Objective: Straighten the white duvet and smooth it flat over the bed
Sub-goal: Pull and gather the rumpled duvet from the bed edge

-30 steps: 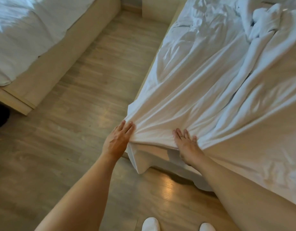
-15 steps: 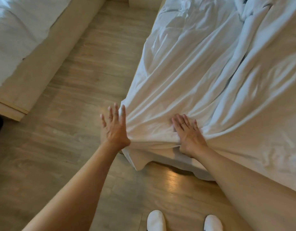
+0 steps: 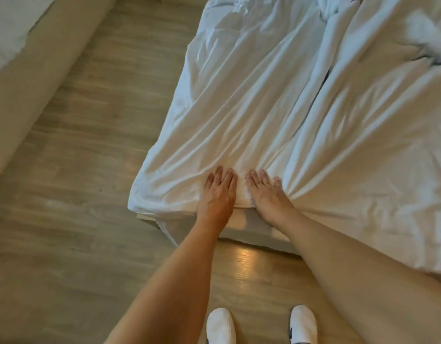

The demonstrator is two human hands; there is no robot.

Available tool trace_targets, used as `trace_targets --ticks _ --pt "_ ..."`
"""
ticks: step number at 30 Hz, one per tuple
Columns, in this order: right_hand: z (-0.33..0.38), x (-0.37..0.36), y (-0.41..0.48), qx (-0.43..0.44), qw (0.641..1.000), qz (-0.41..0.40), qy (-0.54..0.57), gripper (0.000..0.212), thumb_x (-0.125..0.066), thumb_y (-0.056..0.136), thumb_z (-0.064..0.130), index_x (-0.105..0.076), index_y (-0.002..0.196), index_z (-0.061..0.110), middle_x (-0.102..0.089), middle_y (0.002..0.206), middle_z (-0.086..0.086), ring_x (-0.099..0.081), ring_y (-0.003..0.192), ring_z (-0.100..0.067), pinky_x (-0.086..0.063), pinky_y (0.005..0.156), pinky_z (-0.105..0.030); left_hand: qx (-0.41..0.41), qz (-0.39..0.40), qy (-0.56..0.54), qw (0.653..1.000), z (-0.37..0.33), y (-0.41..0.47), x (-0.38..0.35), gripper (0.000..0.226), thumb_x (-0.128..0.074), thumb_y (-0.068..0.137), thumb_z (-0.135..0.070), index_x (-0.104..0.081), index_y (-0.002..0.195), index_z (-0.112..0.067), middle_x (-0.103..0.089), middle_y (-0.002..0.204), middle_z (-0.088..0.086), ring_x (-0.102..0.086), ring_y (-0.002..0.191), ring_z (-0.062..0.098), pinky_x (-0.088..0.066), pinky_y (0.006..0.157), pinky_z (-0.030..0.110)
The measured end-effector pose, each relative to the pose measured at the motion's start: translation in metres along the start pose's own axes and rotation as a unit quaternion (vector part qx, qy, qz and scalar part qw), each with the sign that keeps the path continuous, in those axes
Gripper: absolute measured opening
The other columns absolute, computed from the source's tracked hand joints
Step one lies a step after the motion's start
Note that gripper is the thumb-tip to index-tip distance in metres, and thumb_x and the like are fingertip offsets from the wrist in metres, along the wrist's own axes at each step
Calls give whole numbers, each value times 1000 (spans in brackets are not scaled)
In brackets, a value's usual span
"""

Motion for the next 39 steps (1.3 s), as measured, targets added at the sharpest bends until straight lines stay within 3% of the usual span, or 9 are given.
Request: trace_targets --ticks 4,6,8,10,13,18,21,31,39 --pt "30 -14 -37 23 998 56 19 70 -33 98 1 11 153 9 19 161 -10 14 147 -34 0 119 -55 10 49 -25 998 1 -45 8 53 -30 85 -3 -55 132 -2 -52 140 16 -45 132 39 -39 106 51" --pt "30 -7 -47 50 994 79 60 87 -48 92 4 14 153 10 21 160 -7 17 147 -29 4 119 -50 36 113 -27 993 3 -48 25 58 -38 88 -5 -36 146 -4 -30 155 13 -28 143 35 -23 115 49" --pt "16 9 -61 64 991 76 95 96 -54 87 11 17 152 11 22 160 -4 19 147 -24 7 118 -48 34 208 -20 977 1 -47 41 84 -56 87 -18 -5 154 -10 -2 162 8 -2 149 28 -3 120 49" --pt "-19 34 -76 47 993 35 102 95 -53 88 19 18 152 11 24 159 -2 20 147 -22 7 118 -48 23 235 2 972 -15 -35 67 103 -60 81 -26 13 153 -15 16 161 4 14 148 24 4 119 50" --pt "-89 81 -100 -4 993 -20 113 94 -51 90 25 18 152 12 26 158 1 23 146 -21 6 119 -49 17 231 -17 973 -59 5 109 105 -55 77 -23 19 152 -19 26 158 3 24 145 23 10 118 51" --pt "-223 143 -149 -93 986 -73 114 87 -47 92 23 16 152 11 22 160 -2 22 147 -22 5 119 -49 -52 143 -6 988 -170 82 177 100 -48 75 -21 15 153 -16 23 159 3 24 145 23 10 118 51" --pt "-299 161 -184 -130 981 -89 113 95 -52 88 21 17 152 12 25 159 -2 24 146 -23 6 119 -50 -83 98 7 992 -247 117 205 97 -45 76 -21 13 153 -14 21 160 4 24 145 23 10 118 50" --pt "-517 156 -293 -196 965 -96 142 99 -60 88 30 13 153 11 20 161 -4 19 147 -24 -1 119 -52 -132 81 54 986 -468 204 238 92 -47 87 -39 13 153 -15 19 160 6 19 147 24 5 119 51" --pt "-642 152 -340 -252 947 -94 177 105 -66 86 41 9 154 11 16 162 -4 15 148 -25 -3 120 -52 -183 74 91 976 -572 270 245 100 -51 88 -57 14 152 -15 17 160 9 16 147 26 5 119 51"
Point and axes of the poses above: each hand's wrist, its own y-axis towards the middle knuckle, its own x-axis out of the back of the hand, z = x × y, the point moved 4 cm from there along y, towards the middle knuckle
